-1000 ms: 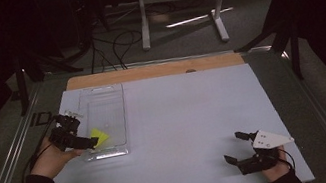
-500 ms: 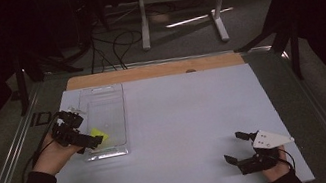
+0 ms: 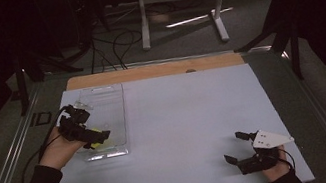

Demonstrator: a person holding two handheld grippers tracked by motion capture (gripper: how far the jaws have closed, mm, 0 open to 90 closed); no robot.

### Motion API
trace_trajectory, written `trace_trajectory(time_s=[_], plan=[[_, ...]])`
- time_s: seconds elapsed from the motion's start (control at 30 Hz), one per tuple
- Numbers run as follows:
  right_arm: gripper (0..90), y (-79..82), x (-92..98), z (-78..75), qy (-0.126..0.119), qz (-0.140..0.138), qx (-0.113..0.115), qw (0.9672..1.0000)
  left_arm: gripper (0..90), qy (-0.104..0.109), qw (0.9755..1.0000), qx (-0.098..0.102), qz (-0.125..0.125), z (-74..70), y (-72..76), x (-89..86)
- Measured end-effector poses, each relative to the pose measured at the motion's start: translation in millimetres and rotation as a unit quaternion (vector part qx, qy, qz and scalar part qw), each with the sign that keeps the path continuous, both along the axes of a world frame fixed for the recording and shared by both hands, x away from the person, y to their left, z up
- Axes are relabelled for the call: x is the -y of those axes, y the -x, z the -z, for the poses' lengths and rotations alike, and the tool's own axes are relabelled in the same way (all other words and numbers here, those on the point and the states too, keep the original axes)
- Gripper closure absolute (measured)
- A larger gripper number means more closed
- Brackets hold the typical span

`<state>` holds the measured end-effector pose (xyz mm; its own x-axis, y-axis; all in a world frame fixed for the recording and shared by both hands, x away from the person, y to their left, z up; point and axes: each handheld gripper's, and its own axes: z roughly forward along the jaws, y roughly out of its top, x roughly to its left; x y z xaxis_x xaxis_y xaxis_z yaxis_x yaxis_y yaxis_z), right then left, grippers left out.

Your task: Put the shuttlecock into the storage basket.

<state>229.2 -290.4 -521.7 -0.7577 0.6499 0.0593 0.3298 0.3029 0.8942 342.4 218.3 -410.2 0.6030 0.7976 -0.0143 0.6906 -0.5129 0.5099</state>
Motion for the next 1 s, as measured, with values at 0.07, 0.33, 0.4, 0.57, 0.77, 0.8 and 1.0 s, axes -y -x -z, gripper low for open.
trace_trajectory(time_s=[0.07, 0.33, 0.4, 0.57, 0.77, 0.8, 1.0], plan=[[8.8, -0.1, 0.1, 0.1, 0.000, 0.001, 0.000, 1.0000, 0.1, 0.009, 0.9999, 0.010, 0.003, -1.1, -0.6, 5.2], [8.8, 0.1, 0.2, -0.1, 0.001, 0.000, 0.000, 1.0000, 0.1, 0.021, 0.9992, 0.017, 0.030, -4.5, -3.3, 25.8], [8.8, 0.2, 0.1, -0.2, 0.001, 0.000, 0.000, 1.0000, 0.1, 0.025, 0.9989, 0.018, 0.036, -6.6, -3.4, 30.5], [8.8, 0.3, 0.4, -0.5, 0.001, 0.001, -0.001, 1.0000, 0.1, 0.037, 0.9976, 0.026, 0.052, -14.2, -3.5, 42.9], [8.8, 0.4, 0.3, -0.6, 0.001, 0.000, 0.000, 1.0000, 0.1, 0.050, 0.9949, 0.030, 0.082, -19.1, -1.7, 60.2], [8.8, 0.5, 0.3, -0.7, 0.001, 0.000, 0.000, 1.0000, 0.1, 0.054, 0.9941, 0.030, 0.089, -19.4, -1.0, 63.4], [8.8, 0.5, 0.3, -0.8, 0.001, -0.001, 0.000, 1.0000, 0.1, 0.065, 0.9903, 0.030, 0.119, -17.4, 0.7, 80.2]])
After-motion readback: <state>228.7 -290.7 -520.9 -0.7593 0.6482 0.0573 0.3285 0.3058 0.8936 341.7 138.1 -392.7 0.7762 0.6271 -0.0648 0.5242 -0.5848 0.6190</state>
